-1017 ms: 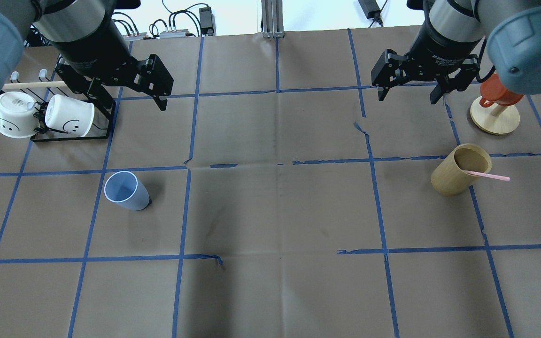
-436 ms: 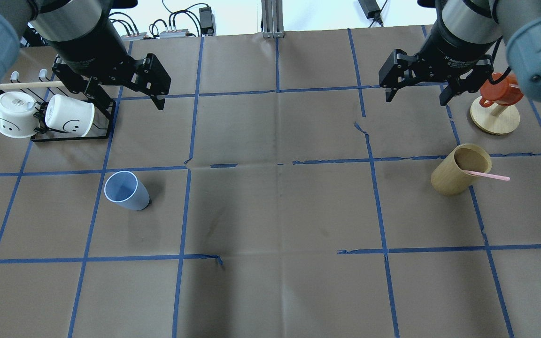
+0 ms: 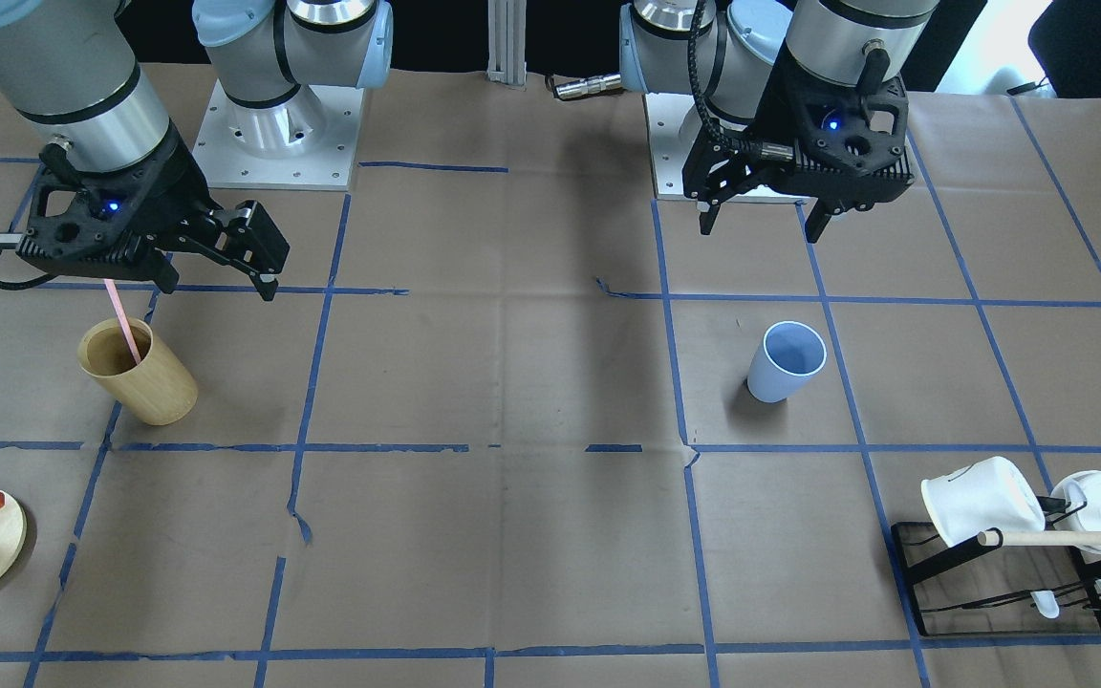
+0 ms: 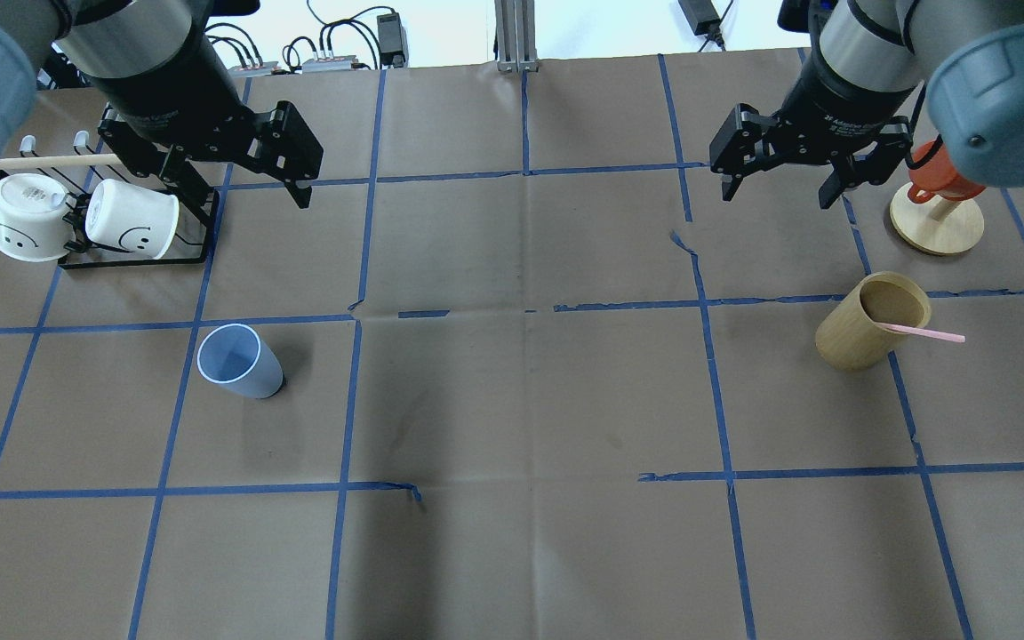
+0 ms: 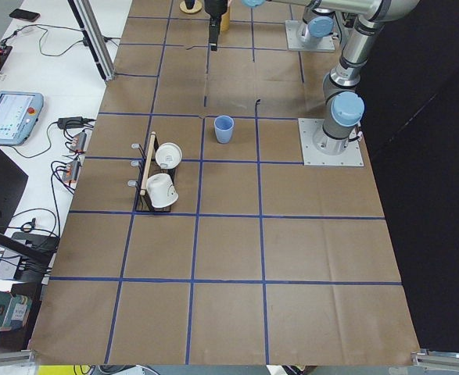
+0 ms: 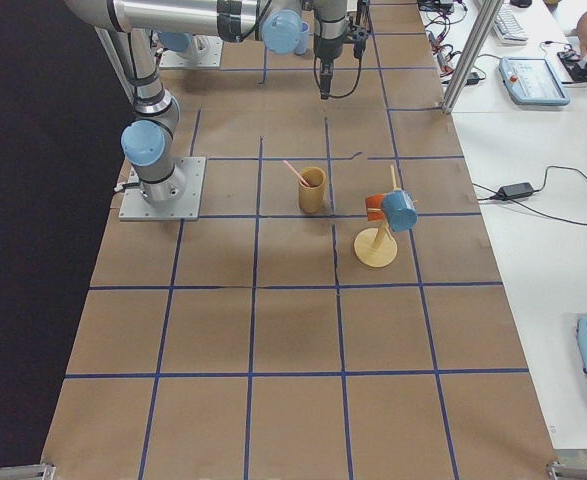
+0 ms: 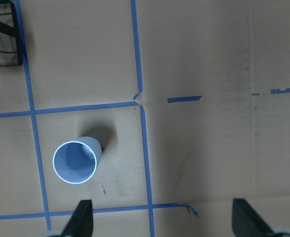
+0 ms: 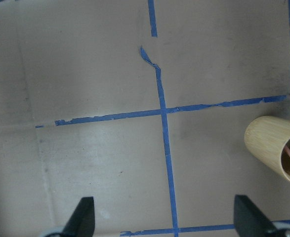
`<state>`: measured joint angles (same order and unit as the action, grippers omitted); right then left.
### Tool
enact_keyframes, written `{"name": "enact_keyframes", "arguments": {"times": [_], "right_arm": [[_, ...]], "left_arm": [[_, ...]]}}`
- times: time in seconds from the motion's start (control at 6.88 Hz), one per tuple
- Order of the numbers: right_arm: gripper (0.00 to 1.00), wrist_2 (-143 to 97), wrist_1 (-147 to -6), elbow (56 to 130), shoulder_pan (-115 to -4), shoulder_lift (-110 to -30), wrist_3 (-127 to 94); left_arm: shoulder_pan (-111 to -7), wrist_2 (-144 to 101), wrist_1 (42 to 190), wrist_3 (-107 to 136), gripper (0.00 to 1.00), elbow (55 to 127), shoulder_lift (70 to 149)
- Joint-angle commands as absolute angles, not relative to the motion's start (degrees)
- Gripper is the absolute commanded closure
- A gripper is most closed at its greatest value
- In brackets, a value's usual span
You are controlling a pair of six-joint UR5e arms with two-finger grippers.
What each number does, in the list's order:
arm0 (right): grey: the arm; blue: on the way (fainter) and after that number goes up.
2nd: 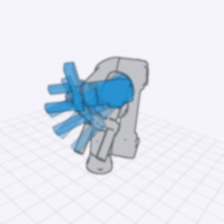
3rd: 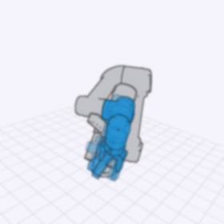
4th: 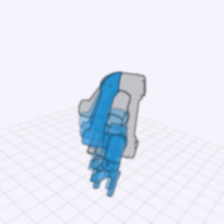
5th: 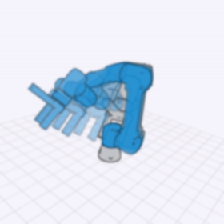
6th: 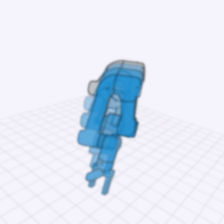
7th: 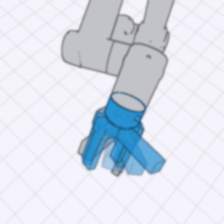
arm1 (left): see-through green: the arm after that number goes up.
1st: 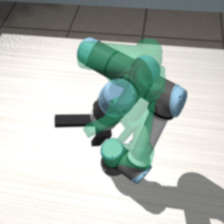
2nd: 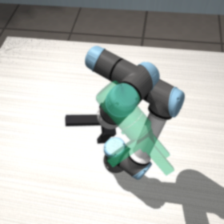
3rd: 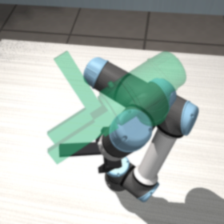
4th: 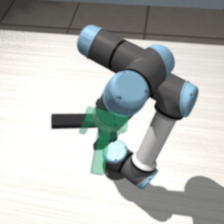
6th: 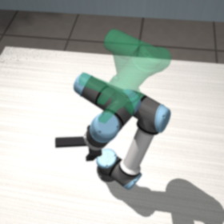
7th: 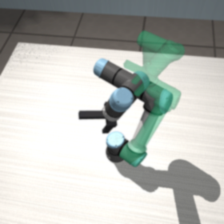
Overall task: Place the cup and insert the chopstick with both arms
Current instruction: 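Move the right gripper toward the bamboo cup holding the pink chopstick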
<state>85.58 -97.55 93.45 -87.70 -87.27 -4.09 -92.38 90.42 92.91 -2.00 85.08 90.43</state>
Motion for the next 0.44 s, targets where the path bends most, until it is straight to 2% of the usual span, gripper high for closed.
{"name": "enact_keyframes", "arguments": {"times": [0.0, 0.29], "right_arm": [[0.00, 85.9, -99.6, 94.5, -87.1, -86.9, 0.2], [0.00, 87.7, -97.8, 94.9, -86.0, -88.8, 6.1]], "left_arm": [[-92.4, 90.4, 92.8, -1.9, 0.00, 85.1, 90.5], [-92.4, 90.3, 92.7, -1.9, 0.00, 85.1, 90.6]]}}
